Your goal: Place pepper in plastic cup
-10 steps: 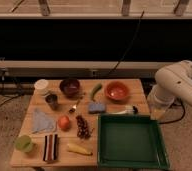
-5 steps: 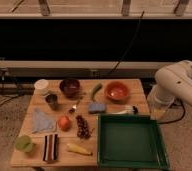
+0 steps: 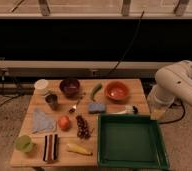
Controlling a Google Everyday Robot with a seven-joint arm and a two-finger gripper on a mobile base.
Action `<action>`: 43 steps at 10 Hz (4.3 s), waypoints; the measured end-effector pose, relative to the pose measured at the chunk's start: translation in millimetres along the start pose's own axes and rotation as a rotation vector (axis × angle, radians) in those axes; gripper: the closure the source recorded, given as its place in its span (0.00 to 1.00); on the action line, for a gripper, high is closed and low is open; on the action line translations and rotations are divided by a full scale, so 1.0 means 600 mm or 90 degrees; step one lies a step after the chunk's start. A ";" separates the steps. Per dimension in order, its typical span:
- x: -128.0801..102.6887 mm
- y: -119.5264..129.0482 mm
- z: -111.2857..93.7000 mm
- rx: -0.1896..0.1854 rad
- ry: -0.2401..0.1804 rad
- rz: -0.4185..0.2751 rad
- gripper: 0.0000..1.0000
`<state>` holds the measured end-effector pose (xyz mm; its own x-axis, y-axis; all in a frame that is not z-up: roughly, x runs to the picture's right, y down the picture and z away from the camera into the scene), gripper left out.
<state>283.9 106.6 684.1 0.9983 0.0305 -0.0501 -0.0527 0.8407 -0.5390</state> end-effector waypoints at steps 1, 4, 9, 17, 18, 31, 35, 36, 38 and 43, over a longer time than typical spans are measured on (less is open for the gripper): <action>0.000 0.000 0.000 0.000 0.000 0.000 0.35; 0.000 0.000 0.000 0.000 0.000 0.000 0.35; 0.000 0.000 0.000 0.000 0.000 0.000 0.35; -0.084 -0.055 0.027 -0.013 -0.046 -0.073 0.35; -0.126 -0.079 0.036 -0.014 -0.060 -0.098 0.35; -0.430 -0.327 0.201 0.034 -0.171 -0.354 0.35; -0.461 -0.351 0.223 0.025 -0.183 -0.366 0.35; -0.470 -0.358 0.227 0.023 -0.183 -0.369 0.35; -0.480 -0.381 0.244 0.016 -0.178 -0.373 0.35; -0.501 -0.414 0.289 0.013 -0.152 -0.384 0.35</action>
<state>1.2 -17.7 978.7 0.8303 -0.3330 0.4469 0.5178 0.7574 -0.3977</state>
